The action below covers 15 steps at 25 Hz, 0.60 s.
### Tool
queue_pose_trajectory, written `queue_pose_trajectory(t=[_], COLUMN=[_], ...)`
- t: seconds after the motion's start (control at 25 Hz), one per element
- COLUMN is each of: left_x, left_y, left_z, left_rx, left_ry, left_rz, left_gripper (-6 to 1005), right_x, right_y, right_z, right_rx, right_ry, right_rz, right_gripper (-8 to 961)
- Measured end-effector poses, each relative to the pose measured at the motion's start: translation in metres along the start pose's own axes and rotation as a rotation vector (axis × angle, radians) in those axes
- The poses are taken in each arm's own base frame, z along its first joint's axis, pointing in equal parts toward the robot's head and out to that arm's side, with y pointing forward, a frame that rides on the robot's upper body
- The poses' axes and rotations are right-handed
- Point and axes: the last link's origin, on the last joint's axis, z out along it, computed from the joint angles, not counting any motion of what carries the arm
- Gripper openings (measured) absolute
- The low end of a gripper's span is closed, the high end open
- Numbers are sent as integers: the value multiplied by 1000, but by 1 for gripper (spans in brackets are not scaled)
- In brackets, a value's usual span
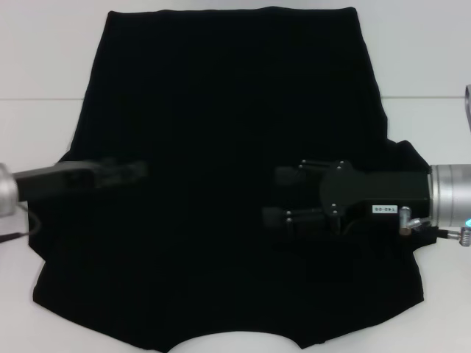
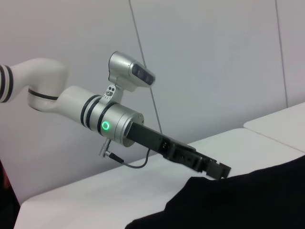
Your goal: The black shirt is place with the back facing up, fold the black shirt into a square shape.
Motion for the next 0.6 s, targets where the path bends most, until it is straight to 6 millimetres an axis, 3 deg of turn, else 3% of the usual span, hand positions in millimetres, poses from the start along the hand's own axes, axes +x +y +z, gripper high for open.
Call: queue_pose_trajectory(t=[0.32,0.6], left_x=[5,-2], left_y=[-32,-48], left_z=[-41,-52], left_rx=[197,323], left_ry=[30,-32], left_rz=[-151,-193], left_gripper=[888,861], right_x=[-4,-4], right_y=[-1,-3], right_z=[6,6], right_rx=[0,11], right_ry=[-25,-33], right_rz=[5,9], right_gripper=[897,896])
